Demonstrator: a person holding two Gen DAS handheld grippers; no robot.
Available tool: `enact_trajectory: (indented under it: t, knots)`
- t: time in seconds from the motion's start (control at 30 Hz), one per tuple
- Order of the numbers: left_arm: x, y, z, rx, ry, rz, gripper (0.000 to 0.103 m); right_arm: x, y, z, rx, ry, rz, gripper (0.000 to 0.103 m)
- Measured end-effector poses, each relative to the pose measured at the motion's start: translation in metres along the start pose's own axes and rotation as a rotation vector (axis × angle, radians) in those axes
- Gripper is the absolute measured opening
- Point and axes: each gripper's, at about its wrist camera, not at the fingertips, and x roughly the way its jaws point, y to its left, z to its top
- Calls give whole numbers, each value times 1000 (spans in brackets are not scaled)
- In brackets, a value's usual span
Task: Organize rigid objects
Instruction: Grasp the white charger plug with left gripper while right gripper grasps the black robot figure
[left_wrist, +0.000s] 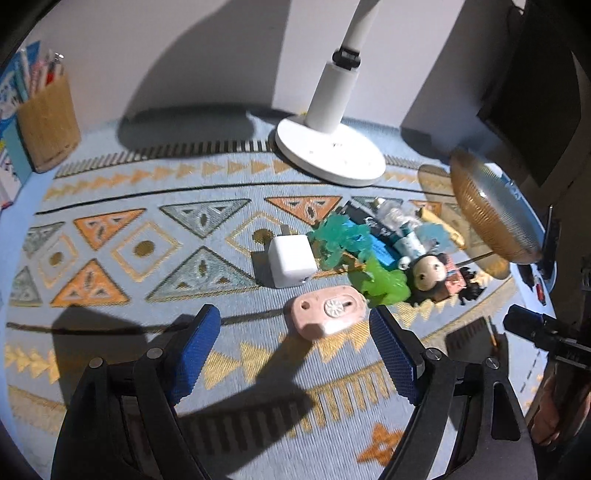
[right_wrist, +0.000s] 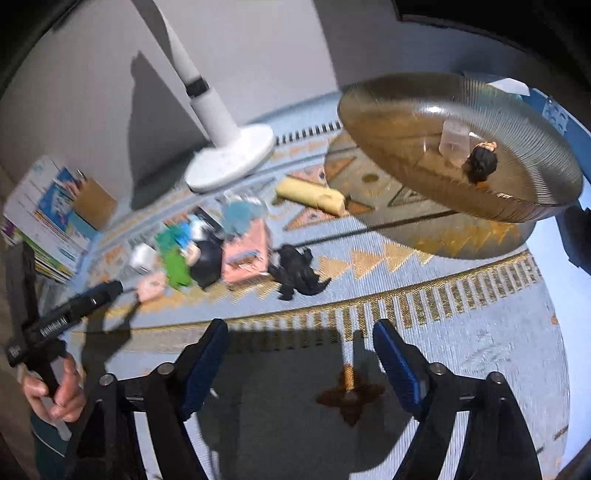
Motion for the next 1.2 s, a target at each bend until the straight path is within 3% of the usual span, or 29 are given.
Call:
enact_trajectory:
  t: [0.03, 0.3, 0.5, 1.0, 1.2]
  knots:
    - [3, 0, 2, 1, 4, 4, 81, 4, 2, 1, -18, 0, -11, 71]
    - [27, 0, 21, -27, 16, 22, 71, 31, 18, 17, -128, -21, -135, 63]
    - [40, -7, 26, -13, 21, 46, 64, 41, 20, 19, -138, -20, -134, 61]
    - [46, -15, 27, 15, -10, 80, 64, 45, 14, 20, -122, -33, -132, 61]
    - [46, -16, 28, 24, -21, 75, 52, 49, 18, 21, -137, -40, -148, 57]
